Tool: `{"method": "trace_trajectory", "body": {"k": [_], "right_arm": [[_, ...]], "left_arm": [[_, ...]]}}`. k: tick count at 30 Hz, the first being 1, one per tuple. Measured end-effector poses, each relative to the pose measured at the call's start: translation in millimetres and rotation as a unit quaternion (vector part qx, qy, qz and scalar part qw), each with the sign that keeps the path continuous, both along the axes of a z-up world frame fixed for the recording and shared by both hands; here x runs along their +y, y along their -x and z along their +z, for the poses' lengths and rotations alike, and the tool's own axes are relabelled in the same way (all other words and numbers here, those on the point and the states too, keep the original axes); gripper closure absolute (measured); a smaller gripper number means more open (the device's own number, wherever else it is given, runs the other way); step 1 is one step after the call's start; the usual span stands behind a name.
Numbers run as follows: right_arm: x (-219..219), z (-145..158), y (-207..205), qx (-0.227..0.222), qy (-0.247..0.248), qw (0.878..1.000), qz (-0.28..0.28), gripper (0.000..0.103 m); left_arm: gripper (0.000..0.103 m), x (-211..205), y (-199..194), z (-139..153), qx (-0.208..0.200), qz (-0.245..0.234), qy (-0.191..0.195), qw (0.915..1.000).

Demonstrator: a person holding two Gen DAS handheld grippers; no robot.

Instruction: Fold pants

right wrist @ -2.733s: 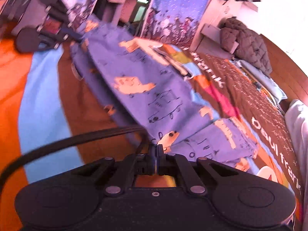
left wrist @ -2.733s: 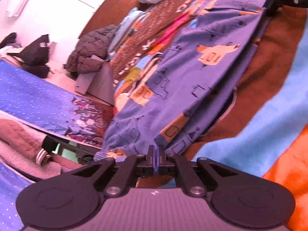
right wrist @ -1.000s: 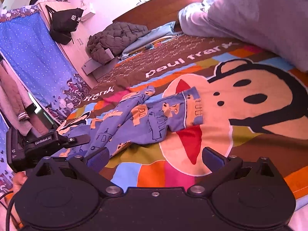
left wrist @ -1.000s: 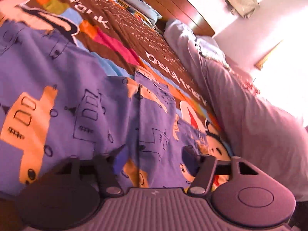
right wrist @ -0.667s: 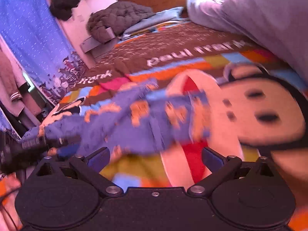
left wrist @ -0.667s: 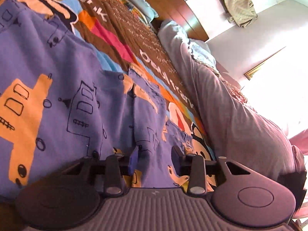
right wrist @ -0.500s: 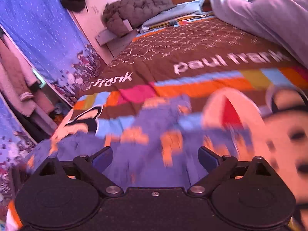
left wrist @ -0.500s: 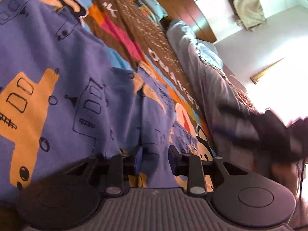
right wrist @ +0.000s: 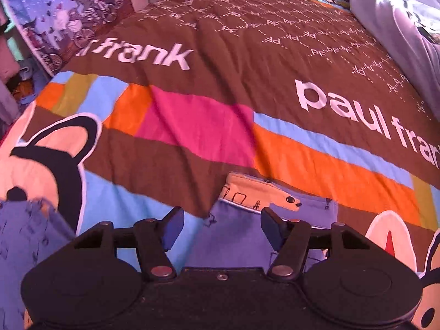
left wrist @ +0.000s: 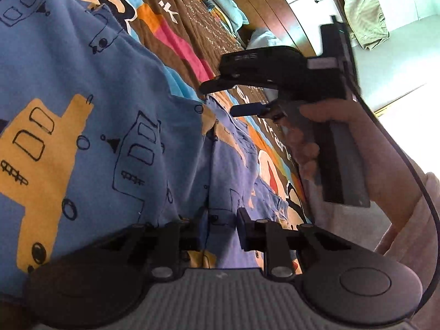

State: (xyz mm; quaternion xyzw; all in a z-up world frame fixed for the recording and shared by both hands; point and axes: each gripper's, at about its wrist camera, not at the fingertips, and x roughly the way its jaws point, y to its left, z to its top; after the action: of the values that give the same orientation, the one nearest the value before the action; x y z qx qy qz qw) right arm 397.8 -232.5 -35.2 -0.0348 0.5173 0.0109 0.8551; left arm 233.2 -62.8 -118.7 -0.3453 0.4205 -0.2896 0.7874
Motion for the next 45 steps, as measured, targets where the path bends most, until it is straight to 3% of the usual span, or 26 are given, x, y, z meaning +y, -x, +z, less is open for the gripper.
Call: {"method": "trace_trajectory", "body": {"k": [3,7,10,15,20,23,25,29,31,33,37,40,42,45], "right_arm": [[9,-12,-7,0.016,0.022,1.0,-0.007,0.05],[12,-16,-4,0.002,0.042,0.999,-0.018,0.097],[0,-3,11,-0.04,0.021,0.999,-0.023,0.101],[-53,46,60,-0.137,-0.065,0.985,-0.08,0.101],[-124,82,149,-0.228,-0.142,0.95,-0.156,0.101],[-163,75,199,-0.244,-0.181,0.931,-0.203,0.101],[-185,63,223,-0.237,-0.198,0.924,-0.224,0.101],[-219,23,258,-0.203,-0.222,0.914,-0.274,0.101],[-231,2,269,-0.185,-0.241,0.907,-0.29,0.101],[-237,-14,278,-0.173,-0.265,0.902,-0.293,0.093],[-247,-36,294,-0.176,-0.317,0.883,-0.298,0.065],[-254,-49,301,-0.174,-0.34,0.87,-0.313,0.066],[-259,-48,297,-0.174,-0.351,0.865,-0.313,0.062],[-259,-43,279,-0.178,-0.325,0.882,-0.29,0.065]], "left_arm": [[0.078,-1,1,1,0.0,0.0,0.002,1.0],[0.08,-1,2,3,-0.003,0.004,-0.003,1.0],[0.081,-1,5,5,-0.012,0.01,-0.009,0.9998],[0.081,-2,13,11,-0.031,0.013,-0.024,0.9992],[0.08,-17,27,25,-0.076,-0.008,-0.066,0.9949],[0.081,-20,33,32,-0.094,-0.009,-0.077,0.9925],[0.089,-20,38,37,-0.1,-0.003,-0.095,0.9904],[0.093,-33,40,49,-0.097,-0.014,-0.164,0.9816],[0.093,-44,43,55,-0.104,-0.036,-0.204,0.9728],[0.093,-55,46,62,-0.121,-0.058,-0.247,0.9597],[0.093,-75,55,72,-0.147,-0.098,-0.32,0.9308],[0.093,-88,59,74,-0.159,-0.116,-0.361,0.9116],[0.093,-92,58,74,-0.159,-0.118,-0.373,0.9061],[0.093,-94,56,75,-0.15,-0.109,-0.381,0.9057]]}}
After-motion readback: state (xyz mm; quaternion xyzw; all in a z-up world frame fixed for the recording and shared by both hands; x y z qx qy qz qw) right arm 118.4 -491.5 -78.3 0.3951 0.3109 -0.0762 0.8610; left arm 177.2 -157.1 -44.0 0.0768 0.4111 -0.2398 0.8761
